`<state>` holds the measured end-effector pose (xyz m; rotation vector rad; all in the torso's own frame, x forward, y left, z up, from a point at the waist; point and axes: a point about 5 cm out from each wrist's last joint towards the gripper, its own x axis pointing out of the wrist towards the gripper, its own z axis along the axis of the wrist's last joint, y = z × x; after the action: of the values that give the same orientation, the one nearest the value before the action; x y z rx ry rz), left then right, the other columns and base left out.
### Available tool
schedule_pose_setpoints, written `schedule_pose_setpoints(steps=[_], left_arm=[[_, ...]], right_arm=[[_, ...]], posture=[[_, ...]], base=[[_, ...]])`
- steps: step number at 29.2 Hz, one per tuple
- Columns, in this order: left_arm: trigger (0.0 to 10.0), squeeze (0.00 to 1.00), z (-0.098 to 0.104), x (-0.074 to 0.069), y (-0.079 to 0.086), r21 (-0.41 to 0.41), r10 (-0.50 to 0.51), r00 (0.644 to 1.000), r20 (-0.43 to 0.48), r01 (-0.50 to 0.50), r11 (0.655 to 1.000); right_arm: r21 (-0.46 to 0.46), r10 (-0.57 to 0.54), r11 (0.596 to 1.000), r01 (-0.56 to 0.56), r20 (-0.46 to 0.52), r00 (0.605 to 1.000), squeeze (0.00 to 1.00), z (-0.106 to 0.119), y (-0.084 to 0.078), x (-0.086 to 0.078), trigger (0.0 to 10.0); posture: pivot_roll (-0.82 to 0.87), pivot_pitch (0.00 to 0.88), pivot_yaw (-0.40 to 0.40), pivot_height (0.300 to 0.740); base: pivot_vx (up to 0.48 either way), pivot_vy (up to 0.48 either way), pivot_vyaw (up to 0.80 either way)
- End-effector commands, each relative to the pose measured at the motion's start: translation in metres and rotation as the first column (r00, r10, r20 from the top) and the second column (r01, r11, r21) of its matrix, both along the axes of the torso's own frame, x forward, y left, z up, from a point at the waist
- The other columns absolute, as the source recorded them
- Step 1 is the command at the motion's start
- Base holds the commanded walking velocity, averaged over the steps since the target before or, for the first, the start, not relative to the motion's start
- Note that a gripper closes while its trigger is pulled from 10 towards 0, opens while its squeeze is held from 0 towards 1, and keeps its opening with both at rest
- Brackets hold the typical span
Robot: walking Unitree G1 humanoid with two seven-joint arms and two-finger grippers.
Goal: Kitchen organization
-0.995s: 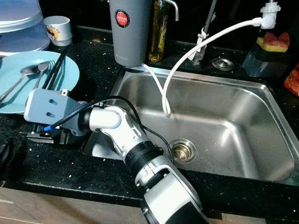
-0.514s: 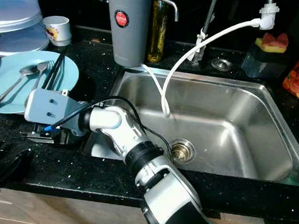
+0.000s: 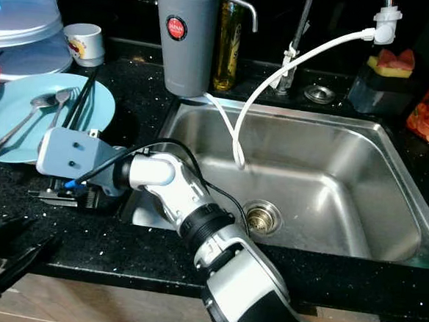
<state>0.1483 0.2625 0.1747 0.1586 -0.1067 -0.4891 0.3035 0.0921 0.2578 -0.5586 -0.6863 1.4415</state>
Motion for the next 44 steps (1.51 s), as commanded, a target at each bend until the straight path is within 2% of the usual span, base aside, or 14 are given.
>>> schedule_pose_setpoints(steps=[1, 6, 14, 18, 20, 30, 34, 38, 42, 44], left_arm=[[10.0, 0.0, -0.012, -0.002, -0.002, -0.019, -0.007, 0.997, -0.076, 0.005, 1.0], [10.0, 0.0, -0.013, 0.002, 0.003, -0.001, 0.015, 0.997, -0.075, -0.015, 1.0], [10.0, 0.0, -0.011, 0.01, 0.002, -0.034, 0.03, 0.996, -0.084, -0.033, 0.999], [10.0, 0.0, -0.008, 0.013, -0.002, -0.034, 0.024, 0.997, -0.077, -0.027, 0.999], [10.0, 0.0, -0.007, 0.013, -0.003, -0.035, 0.022, 0.997, -0.076, -0.025, 0.999], [10.0, 0.0, -0.004, 0.012, -0.005, -0.037, 0.02, 0.997, -0.078, -0.023, 0.999], [10.0, 0.0, -0.004, 0.012, -0.005, -0.035, 0.022, 0.997, -0.08, -0.025, 0.999], [10.0, 0.0, -0.005, 0.011, -0.004, -0.035, 0.025, 0.996, -0.083, -0.028, 0.999], [10.0, 0.0, -0.008, 0.009, -0.003, -0.036, 0.028, 0.995, -0.091, -0.031, 0.999], [10.0, 0.0, -0.011, 0.009, -0.001, -0.035, 0.029, 0.995, -0.097, -0.033, 0.999]], right_arm=[[0.05, 0.055, 0.997, -0.054, -0.02, 0.998, 0.0, -0.001, 0.012, -0.013, 10.0], [0.092, 0.073, 0.993, -0.073, 0.007, 0.997, 0.0, 0.001, 0.018, -0.022, 10.0], [0.148, 0.057, 0.986, -0.07, 0.09, 0.994, 0.0, 0.005, 0.024, -0.031, 10.0], [0.13, 0.037, 0.989, -0.068, 0.229, 0.973, 0.0, -0.002, 0.027, -0.038, 10.0], [0.119, 0.036, 0.991, -0.069, 0.265, 0.964, 0.0, -0.005, 0.027, -0.041, 10.0], [0.112, 0.017, 0.992, -0.056, 0.32, 0.947, 0.0, -0.01, 0.031, -0.044, 10.0], [0.147, -0.049, 0.989, 0.001, 0.323, 0.945, 0.0, -0.009, 0.039, -0.044, 10.0], [0.154, -0.068, 0.988, 0.016, 0.337, 0.939, 0.0, -0.01, 0.043, -0.047, 10.0], [0.161, -0.108, 0.986, 0.05, 0.369, 0.923, 0.0, -0.014, 0.05, -0.049, 10.0], [0.152, -0.126, 0.986, 0.068, 0.416, 0.901, 0.0, -0.017, 0.051, -0.048, 10.0]], posture=[[0.12, 0.099, -0.037, 0.74], [0.12, 0.099, -0.035, 0.74], [0.12, 0.098, -0.03, 0.74], [0.12, 0.098, -0.03, 0.74], [0.12, 0.098, -0.03, 0.74], [0.12, 0.101, -0.029, 0.74], [0.12, 0.101, -0.032, 0.74], [0.12, 0.105, -0.033, 0.74], [0.12, 0.106, -0.032, 0.74], [0.12, 0.107, -0.031, 0.74]], base=[[0.0, 0.0, 0.0], [0.0, 0.0, 0.0], [0.0, 0.0, 0.0], [0.0, 0.0, 0.0], [0.0, 0.0, 0.0], [0.0, 0.0, 0.0], [0.0, 0.0, 0.0], [0.0, 0.0, 0.0], [0.0, 0.0, 0.0], [0.0, 0.0, 0.0]])
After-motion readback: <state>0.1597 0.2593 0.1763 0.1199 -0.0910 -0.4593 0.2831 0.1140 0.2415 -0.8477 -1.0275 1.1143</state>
